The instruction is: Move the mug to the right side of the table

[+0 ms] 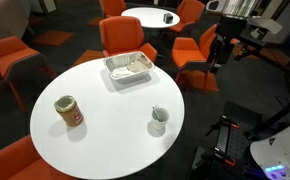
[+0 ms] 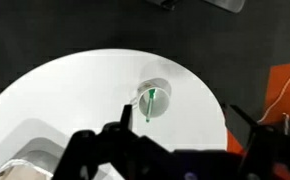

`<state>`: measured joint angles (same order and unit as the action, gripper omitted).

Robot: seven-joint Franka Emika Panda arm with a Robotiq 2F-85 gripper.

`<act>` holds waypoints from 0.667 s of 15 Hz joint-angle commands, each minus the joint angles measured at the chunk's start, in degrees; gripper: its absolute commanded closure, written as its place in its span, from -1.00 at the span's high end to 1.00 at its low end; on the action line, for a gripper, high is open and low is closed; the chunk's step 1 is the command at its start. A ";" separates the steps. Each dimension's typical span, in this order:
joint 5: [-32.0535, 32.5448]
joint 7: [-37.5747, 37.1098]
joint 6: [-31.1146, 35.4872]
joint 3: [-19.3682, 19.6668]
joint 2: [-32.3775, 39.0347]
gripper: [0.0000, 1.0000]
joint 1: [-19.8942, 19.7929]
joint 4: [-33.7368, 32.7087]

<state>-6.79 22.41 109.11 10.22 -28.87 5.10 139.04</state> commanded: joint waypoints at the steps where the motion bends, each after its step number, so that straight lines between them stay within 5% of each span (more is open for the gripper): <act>1: -0.55 0.47 -0.19 -1.09 0.13 1.00 -1.26 -0.14; 5: -0.55 0.47 -0.19 -1.09 0.13 1.00 -1.26 -0.14; 10: 0.01 -18.34 4.48 -7.25 3.34 1.00 -3.92 2.29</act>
<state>-6.75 13.14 110.48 6.96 -27.24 3.14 140.00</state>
